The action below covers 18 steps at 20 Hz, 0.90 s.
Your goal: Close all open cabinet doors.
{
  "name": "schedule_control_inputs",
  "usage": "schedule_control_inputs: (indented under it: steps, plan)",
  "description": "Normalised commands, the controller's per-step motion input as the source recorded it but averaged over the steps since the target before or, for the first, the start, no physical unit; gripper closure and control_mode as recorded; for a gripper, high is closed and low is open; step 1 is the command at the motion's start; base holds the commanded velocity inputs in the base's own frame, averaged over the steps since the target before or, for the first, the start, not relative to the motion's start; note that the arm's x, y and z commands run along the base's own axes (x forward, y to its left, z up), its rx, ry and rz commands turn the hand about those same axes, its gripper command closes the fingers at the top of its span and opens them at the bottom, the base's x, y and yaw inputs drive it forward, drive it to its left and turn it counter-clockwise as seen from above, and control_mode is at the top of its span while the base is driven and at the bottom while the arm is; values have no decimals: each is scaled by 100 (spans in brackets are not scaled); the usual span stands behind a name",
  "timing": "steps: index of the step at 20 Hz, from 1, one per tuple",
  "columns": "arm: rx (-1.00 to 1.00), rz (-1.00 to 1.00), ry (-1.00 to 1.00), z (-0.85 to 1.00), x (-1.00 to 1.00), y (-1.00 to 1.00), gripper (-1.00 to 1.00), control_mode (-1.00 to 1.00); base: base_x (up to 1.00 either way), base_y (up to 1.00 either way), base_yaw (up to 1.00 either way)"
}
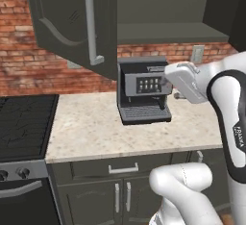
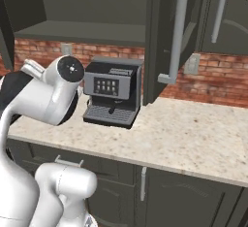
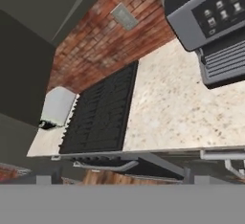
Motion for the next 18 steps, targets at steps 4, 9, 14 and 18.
schedule_control_inputs:
  steps: [4, 9, 14, 18]
  plan:
    - [6, 0, 7, 13, -32, 37, -100, -100, 0, 0, 0]
    - [8, 0, 3, 10, -38, 31, -100, -100, 0, 0, 0]
    - [6, 0, 0, 7, -36, 36, -100, -100, 0, 0, 0]
    - [1, -14, 0, 1, -21, 59, -100, -100, 0, 0, 0]
